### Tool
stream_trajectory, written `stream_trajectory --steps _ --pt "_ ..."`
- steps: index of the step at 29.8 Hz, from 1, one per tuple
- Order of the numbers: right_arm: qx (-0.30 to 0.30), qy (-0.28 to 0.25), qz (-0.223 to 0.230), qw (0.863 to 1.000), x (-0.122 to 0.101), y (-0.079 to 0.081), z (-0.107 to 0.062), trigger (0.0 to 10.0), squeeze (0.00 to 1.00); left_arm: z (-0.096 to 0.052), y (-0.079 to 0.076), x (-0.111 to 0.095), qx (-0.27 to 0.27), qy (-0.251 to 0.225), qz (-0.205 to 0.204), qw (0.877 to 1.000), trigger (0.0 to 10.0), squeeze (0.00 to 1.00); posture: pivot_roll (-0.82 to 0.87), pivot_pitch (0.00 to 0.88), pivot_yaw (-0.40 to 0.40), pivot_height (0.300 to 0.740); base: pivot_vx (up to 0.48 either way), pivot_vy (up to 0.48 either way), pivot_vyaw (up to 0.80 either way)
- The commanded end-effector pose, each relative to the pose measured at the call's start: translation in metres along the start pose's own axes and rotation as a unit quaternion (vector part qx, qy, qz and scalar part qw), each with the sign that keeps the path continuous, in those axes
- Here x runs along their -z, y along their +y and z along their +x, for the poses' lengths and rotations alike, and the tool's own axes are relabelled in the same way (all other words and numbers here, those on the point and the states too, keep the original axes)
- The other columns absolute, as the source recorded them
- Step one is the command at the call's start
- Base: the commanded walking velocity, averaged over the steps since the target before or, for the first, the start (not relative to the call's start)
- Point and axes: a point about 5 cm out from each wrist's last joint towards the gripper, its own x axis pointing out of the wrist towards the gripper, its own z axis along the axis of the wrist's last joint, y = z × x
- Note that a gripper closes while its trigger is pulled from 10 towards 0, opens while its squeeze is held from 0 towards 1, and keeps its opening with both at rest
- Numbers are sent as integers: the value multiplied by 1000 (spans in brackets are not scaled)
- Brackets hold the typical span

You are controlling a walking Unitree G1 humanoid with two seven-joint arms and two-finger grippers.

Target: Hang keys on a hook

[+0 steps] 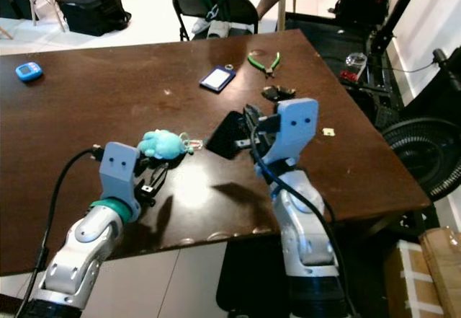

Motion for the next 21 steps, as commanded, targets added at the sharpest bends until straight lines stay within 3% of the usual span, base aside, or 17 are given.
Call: stream_trajectory --steps 1,21 --pt "-1 -1 -10 1000 2 3 1 10000 0 -2 2 8 -9 14 0 1000 10000 0 -86 94 87 740 -458 0 0" --pt "-22 -3 -40 999 2 9 2 10000 0 -1 2 8 -13 15 2 1000 10000 0 -86 94 89 740 -456 0 0"
